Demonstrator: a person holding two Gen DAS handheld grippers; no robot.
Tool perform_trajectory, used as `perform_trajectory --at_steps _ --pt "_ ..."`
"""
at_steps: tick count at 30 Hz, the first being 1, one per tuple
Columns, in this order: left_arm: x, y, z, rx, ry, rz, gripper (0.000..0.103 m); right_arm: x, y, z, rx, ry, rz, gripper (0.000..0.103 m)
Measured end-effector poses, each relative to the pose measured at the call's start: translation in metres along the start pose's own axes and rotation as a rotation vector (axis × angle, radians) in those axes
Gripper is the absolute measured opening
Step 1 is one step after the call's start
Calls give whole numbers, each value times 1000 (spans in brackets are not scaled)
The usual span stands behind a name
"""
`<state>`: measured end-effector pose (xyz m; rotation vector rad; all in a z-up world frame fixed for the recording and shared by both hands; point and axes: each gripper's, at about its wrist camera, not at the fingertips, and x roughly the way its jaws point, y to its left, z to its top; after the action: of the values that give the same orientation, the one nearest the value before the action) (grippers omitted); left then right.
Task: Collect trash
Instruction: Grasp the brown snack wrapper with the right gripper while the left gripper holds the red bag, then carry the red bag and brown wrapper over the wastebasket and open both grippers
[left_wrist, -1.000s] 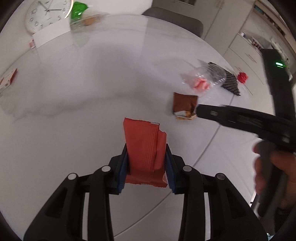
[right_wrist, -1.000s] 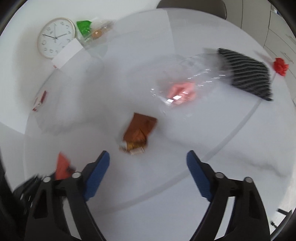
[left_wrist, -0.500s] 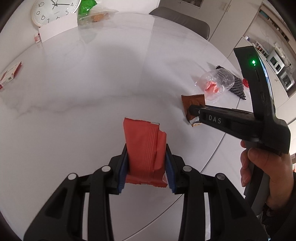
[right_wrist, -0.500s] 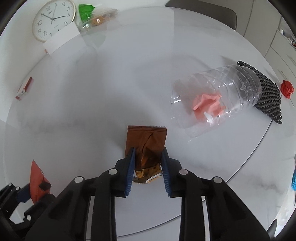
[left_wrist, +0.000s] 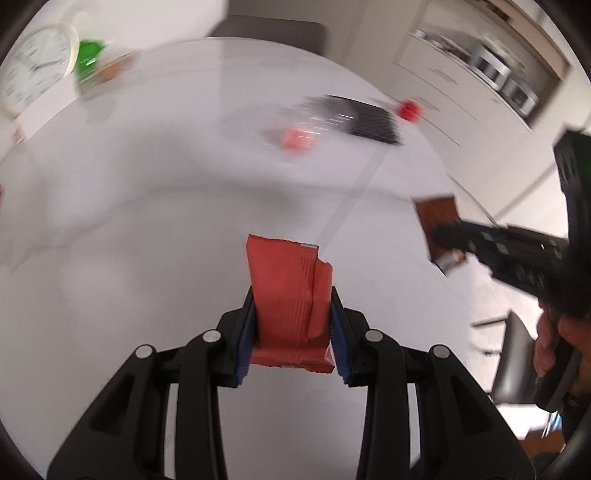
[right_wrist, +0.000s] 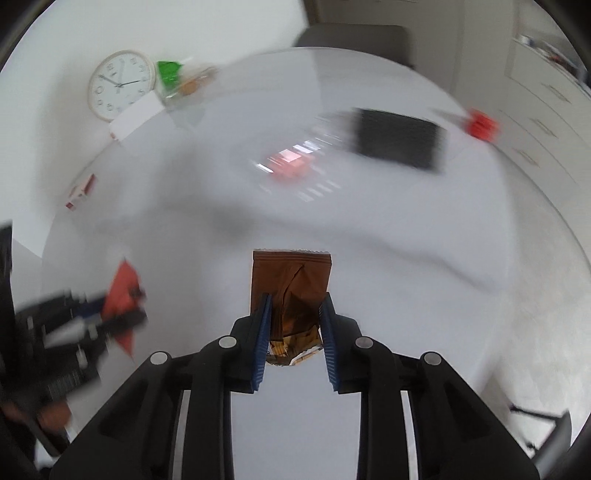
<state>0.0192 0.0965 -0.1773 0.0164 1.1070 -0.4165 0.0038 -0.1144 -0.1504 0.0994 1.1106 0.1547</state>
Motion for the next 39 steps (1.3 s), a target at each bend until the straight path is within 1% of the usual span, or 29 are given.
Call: perform_trajectory --at_steps 1,2,3,6,8,11,12,15,16,17,18,19,21,23,26,31,35,38,39 --pt "-1 -12 -2 24 4 -12 35 -11 -16 -18 29 9 -27 26" --pt "0 -22 -2 46 8 -25 35 -14 -19 -25 47 15 -42 27" --pt "-1 -38 -4 75 14 -43 35 -26 -36 -45 83 28 -70 27" --pt "0 -71 -9 123 35 -86 35 -44 -69 -88 161 57 -143 28" --pt "1 -97 -12 159 53 -116 35 -52 -90 -115 203 76 -174 29" --pt "3 -136 -17 230 75 -145 35 -53 -113 -156 241 122 -229 29" --pt "4 -150 -19 260 80 -151 35 -50 -121 -168 253 137 -238 29" --pt "5 -181 -23 331 87 -165 35 -38 -140 -197 309 171 -219 29" --pt "6 -192 -25 357 89 -172 35 -33 -143 -203 325 188 -213 35" --pt "7 -203 -28 381 93 -180 35 -28 -149 -211 342 205 -214 46" --pt "8 -210 -28 394 96 -181 35 -24 -153 -216 355 214 -218 54" --pt "8 -219 -33 413 102 -184 35 -22 -156 -218 366 215 -226 65" --pt "12 -232 -35 432 117 -193 35 -26 -164 -222 393 200 -247 73" --pt "16 -248 -40 449 135 -209 35 -36 -171 -224 416 175 -264 86" --pt "21 -268 -47 467 162 -227 35 -62 -191 -227 443 138 -306 99" --pt "33 -299 -62 496 202 -260 35 -95 -223 -238 479 95 -340 100" --pt "41 -324 -74 531 226 -278 35 -111 -240 -244 509 72 -339 100" --pt "47 -337 -82 547 244 -277 35 -119 -248 -249 519 55 -330 100" --pt "49 -340 -83 548 249 -280 38 -121 -250 -250 518 49 -332 100"
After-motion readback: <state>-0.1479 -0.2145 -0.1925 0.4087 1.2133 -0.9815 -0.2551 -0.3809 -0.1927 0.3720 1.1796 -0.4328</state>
